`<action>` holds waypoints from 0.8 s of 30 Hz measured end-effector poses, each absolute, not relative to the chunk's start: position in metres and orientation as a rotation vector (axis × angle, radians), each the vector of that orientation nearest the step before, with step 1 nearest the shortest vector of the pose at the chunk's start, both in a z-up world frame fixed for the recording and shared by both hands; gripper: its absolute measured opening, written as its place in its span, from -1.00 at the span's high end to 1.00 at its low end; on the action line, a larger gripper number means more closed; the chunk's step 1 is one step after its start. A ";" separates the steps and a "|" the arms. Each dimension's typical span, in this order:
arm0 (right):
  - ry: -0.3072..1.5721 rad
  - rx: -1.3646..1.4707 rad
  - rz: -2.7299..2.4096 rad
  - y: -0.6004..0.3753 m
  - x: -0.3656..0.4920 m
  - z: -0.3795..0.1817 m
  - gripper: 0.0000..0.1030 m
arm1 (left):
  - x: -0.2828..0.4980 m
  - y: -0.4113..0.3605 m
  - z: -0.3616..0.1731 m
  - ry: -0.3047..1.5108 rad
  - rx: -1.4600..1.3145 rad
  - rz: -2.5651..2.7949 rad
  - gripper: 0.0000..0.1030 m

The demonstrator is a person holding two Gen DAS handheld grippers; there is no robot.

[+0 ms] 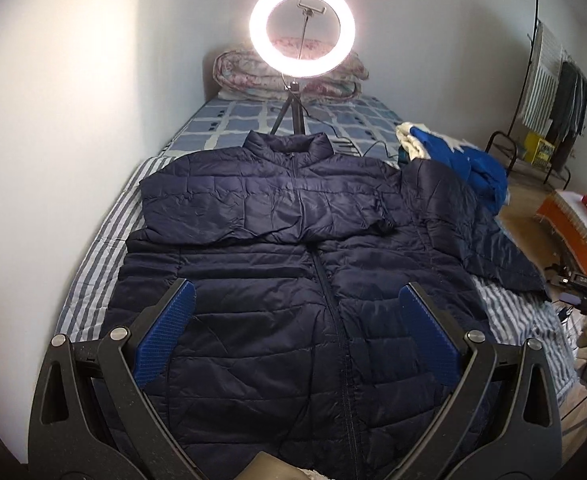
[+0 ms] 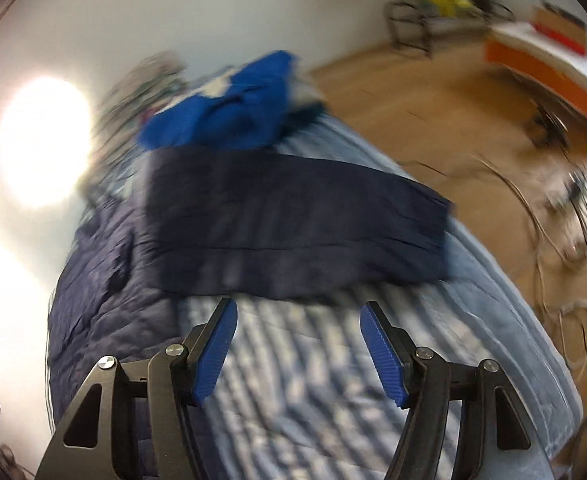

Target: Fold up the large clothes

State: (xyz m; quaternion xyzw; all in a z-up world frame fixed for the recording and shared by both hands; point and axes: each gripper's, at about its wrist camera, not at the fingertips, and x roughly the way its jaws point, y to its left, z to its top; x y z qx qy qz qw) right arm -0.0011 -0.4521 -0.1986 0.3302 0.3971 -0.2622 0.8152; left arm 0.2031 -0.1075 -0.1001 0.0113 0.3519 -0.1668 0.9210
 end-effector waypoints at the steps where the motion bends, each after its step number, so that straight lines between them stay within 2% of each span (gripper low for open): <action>1: 0.842 0.742 -0.572 -0.461 -0.009 -0.204 -0.31 | 0.203 -0.111 -0.101 0.724 0.026 -0.344 -1.00; 8: 0.758 1.023 -0.617 -0.505 -0.038 -0.236 -0.30 | 0.197 -0.143 -0.106 0.728 0.072 -0.373 -1.00; 14: 0.752 1.082 -0.608 -0.523 -0.030 -0.253 -0.29 | 0.183 -0.178 -0.109 0.699 0.157 -0.423 -1.00; 20: 0.701 1.255 -0.629 -0.547 -0.031 -0.283 -0.12 | 0.181 -0.190 -0.115 0.693 0.202 -0.419 -1.00; 22: 0.697 1.248 -0.637 -0.551 -0.028 -0.284 0.10 | 0.182 -0.189 -0.116 0.690 0.210 -0.406 -1.00; 23: 0.704 1.227 -0.635 -0.551 -0.023 -0.282 0.45 | 0.183 -0.186 -0.116 0.689 0.211 -0.403 -1.00; 24: 0.714 1.197 -0.646 -0.550 -0.020 -0.279 0.66 | 0.185 -0.184 -0.117 0.691 0.209 -0.397 -1.00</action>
